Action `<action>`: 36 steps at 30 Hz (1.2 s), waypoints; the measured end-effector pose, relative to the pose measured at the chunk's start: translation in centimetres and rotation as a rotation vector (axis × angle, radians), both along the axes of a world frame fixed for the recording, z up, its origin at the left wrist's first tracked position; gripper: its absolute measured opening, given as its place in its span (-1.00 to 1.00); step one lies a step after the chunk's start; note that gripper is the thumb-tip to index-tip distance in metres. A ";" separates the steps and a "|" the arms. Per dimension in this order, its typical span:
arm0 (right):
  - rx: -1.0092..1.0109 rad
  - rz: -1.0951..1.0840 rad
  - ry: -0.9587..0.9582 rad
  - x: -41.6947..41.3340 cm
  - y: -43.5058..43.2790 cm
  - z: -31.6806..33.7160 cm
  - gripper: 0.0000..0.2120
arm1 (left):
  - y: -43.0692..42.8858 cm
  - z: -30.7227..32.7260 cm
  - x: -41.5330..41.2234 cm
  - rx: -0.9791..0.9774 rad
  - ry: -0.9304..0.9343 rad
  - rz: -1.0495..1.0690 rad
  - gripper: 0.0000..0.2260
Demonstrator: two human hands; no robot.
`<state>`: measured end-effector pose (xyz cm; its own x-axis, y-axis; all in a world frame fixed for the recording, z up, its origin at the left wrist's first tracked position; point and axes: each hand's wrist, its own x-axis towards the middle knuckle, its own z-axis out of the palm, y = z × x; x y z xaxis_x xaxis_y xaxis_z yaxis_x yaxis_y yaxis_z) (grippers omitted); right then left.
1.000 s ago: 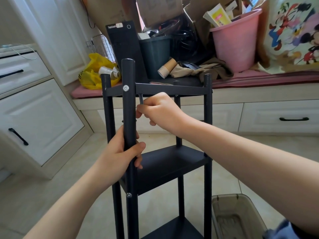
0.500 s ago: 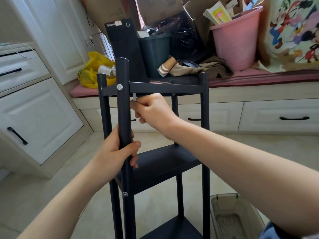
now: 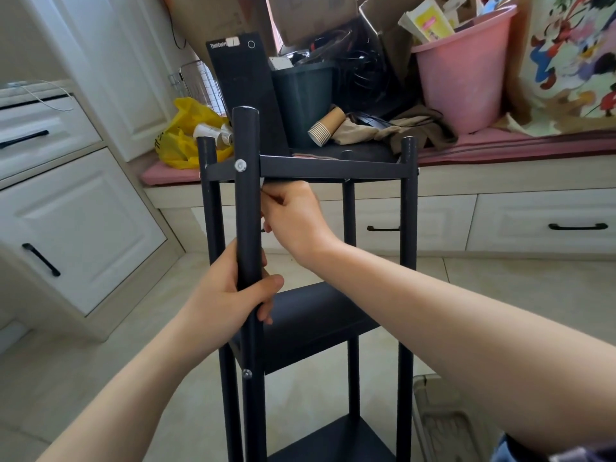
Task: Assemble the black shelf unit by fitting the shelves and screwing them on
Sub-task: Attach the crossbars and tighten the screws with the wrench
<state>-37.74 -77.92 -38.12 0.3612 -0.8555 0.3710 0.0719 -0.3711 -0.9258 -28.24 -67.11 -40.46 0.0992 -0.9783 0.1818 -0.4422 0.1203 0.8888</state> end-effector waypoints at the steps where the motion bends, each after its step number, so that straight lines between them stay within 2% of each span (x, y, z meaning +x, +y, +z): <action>1: 0.003 0.003 0.002 0.0 0.0 0.0 -0.70 | 0.0 0.0 0.0 -0.001 -0.002 0.006 -0.79; 3: 0.008 0.003 0.007 -0.3 -0.1 0.1 -0.73 | 0.0 0.0 0.1 0.000 0.004 0.013 -0.80; 8: -0.013 0.021 0.087 -1.5 -0.1 0.2 -0.64 | 0.0 -0.1 0.2 0.016 0.040 0.031 -0.83; 13: -0.016 0.049 0.223 -2.4 0.1 0.8 -0.76 | 0.1 0.3 -0.2 0.004 0.046 0.023 -0.67; 16: 0.012 0.053 0.259 -3.0 0.0 1.2 -0.77 | 0.1 0.2 -0.3 0.006 0.064 0.027 -0.74; 19: 0.018 0.050 0.270 -3.5 0.0 1.6 -0.75 | 0.0 0.1 -0.3 0.008 0.058 0.026 -0.82; 36: -0.036 0.040 0.166 -3.1 0.1 1.0 -0.80 | 0.2 0.3 -0.6 -0.022 0.005 0.039 -0.85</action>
<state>-40.84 -77.81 -37.08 0.4534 -0.8266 0.3335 -0.0659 -0.4042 -0.9123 -28.85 -66.94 -40.19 0.1380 -0.9694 0.2028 -0.4423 0.1229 0.8884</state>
